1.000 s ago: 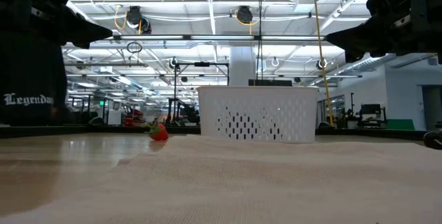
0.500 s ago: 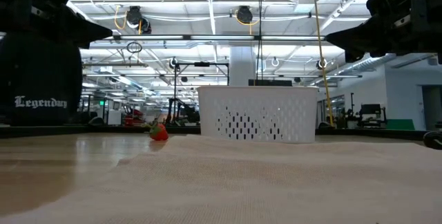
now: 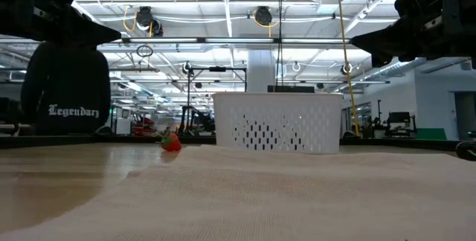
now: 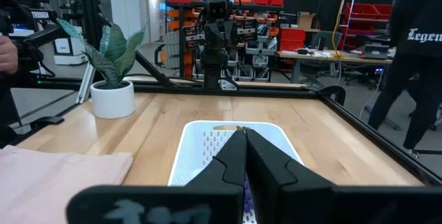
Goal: Pick and placing Produce into tupperware
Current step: Put the strawberry into the white bin
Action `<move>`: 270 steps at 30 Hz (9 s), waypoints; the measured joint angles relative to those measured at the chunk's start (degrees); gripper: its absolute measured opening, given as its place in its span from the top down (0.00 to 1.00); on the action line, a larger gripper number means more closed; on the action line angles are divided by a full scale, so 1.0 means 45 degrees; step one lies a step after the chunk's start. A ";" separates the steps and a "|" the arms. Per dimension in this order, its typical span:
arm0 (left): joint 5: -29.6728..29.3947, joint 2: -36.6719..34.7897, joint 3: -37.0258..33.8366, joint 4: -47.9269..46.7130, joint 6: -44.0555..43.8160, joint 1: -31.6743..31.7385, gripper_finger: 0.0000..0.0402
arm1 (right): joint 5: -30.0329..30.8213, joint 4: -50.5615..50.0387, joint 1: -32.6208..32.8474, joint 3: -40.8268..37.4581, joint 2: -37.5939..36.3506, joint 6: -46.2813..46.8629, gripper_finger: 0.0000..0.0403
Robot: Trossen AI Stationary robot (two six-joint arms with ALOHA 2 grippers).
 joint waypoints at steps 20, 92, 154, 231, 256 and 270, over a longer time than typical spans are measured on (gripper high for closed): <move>0.0005 -0.0004 0.0000 0.0004 0.0075 -0.0004 0.92 | -0.0111 0.0104 0.0000 0.0000 -0.0511 0.0538 1.00; 0.0151 -0.0004 0.0000 0.0194 -0.0389 -0.0002 0.92 | -0.0976 -0.1715 0.0010 0.0000 -0.2331 0.0719 1.00; -0.1870 1.2144 1.4580 -0.9048 -0.1990 -0.0004 0.99 | -0.0957 -0.1724 -0.0005 0.0000 -0.2336 0.0636 1.00; -0.1771 1.7627 1.8384 -1.5699 -0.1371 -0.0087 0.14 | -0.0952 -0.1724 -0.0005 0.0004 -0.2332 0.0709 1.00; -0.1583 2.0711 1.8365 -1.4339 -0.2354 0.0405 0.13 | -0.0955 -0.1719 -0.0005 0.0003 -0.2191 0.0719 1.00; -0.1899 2.0551 1.5689 -1.2520 -0.2924 0.0418 0.13 | -0.0954 -0.1724 -0.0005 0.0003 -0.2171 0.0719 1.00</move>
